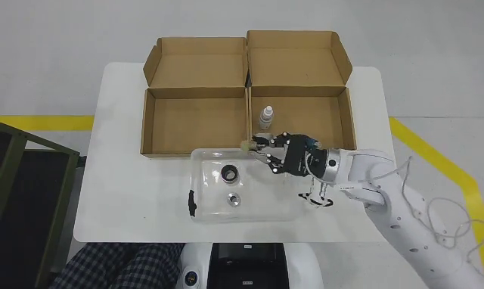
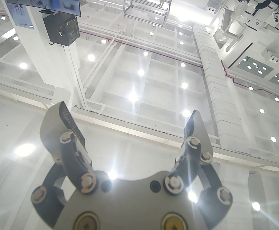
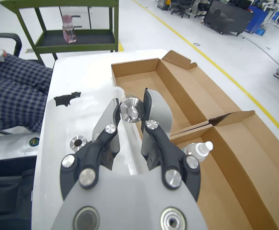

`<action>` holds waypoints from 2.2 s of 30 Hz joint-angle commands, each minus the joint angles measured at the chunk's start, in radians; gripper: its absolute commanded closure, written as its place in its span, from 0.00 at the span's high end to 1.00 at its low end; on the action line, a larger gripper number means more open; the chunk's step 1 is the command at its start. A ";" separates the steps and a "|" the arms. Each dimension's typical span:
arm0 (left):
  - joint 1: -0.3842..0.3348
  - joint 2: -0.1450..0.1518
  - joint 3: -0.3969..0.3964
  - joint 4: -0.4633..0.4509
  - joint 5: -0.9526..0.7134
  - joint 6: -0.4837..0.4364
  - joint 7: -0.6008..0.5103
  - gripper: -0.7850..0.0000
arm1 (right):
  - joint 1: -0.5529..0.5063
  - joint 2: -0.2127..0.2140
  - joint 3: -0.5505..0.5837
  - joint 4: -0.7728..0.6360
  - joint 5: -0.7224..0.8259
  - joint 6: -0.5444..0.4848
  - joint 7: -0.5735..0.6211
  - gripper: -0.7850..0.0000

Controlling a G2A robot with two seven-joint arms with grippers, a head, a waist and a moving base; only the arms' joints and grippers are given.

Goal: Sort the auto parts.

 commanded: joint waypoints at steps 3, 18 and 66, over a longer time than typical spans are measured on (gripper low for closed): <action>0.000 0.000 0.000 0.000 0.000 0.000 0.000 1.00 | -0.021 -0.003 0.035 -0.012 0.045 0.017 -0.099 0.00; 0.000 0.000 0.000 0.000 0.000 0.000 0.000 1.00 | -0.065 -0.013 0.142 -0.079 0.128 0.026 -0.288 0.00; 0.000 0.000 0.000 0.000 0.000 0.000 0.000 1.00 | -0.122 -0.054 0.186 -0.060 0.063 0.052 -0.240 0.00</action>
